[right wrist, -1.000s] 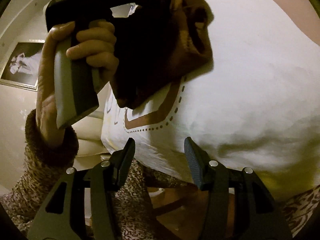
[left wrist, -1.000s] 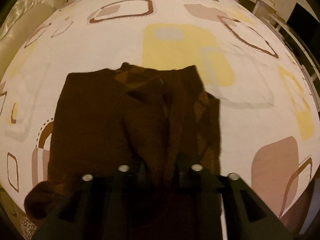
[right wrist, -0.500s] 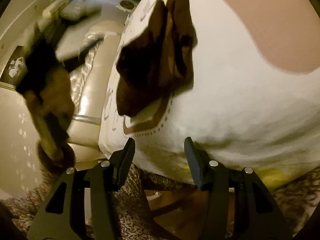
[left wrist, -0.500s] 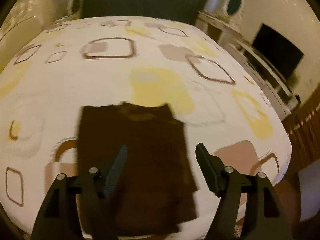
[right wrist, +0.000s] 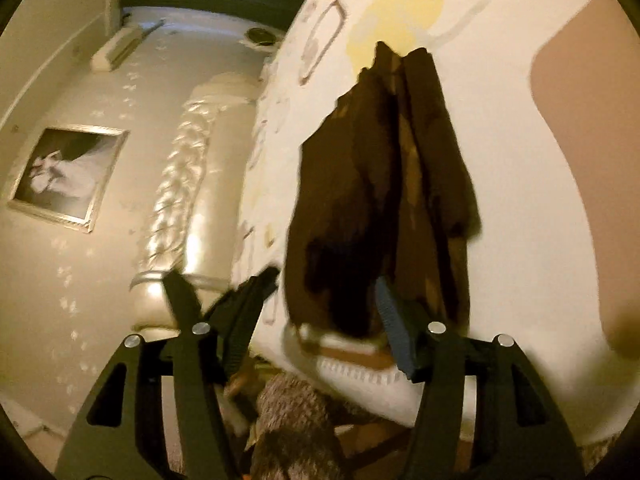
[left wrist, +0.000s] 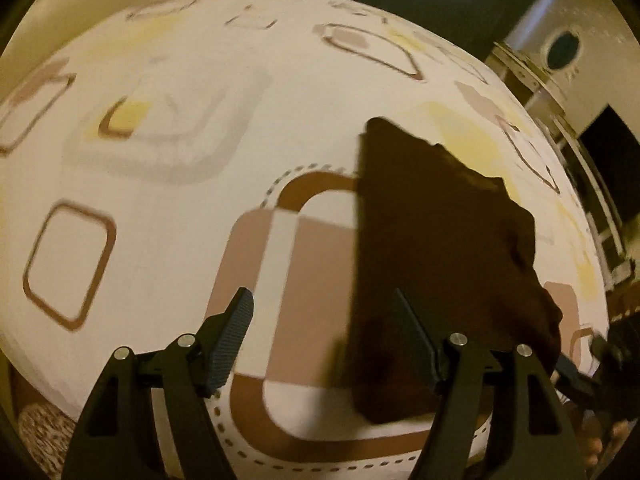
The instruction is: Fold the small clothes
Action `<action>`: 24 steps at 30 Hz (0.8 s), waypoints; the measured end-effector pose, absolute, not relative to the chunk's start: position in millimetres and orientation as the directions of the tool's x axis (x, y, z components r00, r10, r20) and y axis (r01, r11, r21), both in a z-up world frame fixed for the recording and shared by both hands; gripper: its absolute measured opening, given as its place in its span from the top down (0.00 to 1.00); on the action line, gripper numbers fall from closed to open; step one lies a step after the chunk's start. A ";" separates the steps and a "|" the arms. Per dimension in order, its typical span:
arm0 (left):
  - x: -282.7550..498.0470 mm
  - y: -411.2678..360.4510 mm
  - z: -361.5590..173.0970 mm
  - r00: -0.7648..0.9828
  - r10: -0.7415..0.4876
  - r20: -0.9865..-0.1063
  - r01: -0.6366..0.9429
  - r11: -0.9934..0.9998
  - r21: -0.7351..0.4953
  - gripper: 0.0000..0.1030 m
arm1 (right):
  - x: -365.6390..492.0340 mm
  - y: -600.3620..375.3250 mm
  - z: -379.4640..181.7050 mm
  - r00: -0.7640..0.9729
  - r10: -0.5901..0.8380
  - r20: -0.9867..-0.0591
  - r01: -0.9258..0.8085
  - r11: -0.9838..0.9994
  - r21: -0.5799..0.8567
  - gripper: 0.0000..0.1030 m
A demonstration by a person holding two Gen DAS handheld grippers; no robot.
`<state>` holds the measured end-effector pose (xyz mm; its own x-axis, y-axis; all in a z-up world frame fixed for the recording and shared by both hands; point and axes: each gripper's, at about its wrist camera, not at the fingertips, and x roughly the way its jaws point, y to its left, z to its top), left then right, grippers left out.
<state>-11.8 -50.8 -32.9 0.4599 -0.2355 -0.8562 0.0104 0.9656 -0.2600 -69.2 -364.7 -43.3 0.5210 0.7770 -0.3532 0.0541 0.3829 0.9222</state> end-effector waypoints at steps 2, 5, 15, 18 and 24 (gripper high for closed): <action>-14.7 -44.8 -37.4 0.448 -0.252 -0.857 -0.003 0.959 -0.284 0.31 | -52.3 -362.8 -45.5 0.517 0.762 -0.390 0.080 0.411 0.908 0.40; -17.4 -41.0 -41.1 0.438 -0.268 -0.858 0.003 0.955 -0.297 0.31 | -28.9 -360.8 -56.7 0.521 0.729 -0.443 0.135 0.442 0.887 0.40; -15.1 -30.9 -49.8 0.417 -0.319 -0.851 0.007 0.938 -0.348 0.31 | 9.1 -367.7 -71.0 0.574 0.709 -0.409 0.133 0.412 0.901 0.40; -13.6 -30.9 -54.1 0.401 -0.336 -0.852 0.003 0.931 -0.365 0.31 | 22.8 -376.5 -80.1 0.587 0.721 -0.369 0.138 0.360 0.923 0.40; -11.5 -33.8 -55.6 0.397 -0.336 -0.854 0.016 0.933 -0.360 0.28 | 52.0 -371.7 -82.1 0.570 0.733 -0.373 0.119 0.375 0.919 0.53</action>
<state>-11.5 -33.8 -55.6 0.3973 -0.3361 -0.8539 0.0160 0.9329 -0.3598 52.0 -371.7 -82.1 0.5696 0.7325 -0.3728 0.1192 0.3752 0.9193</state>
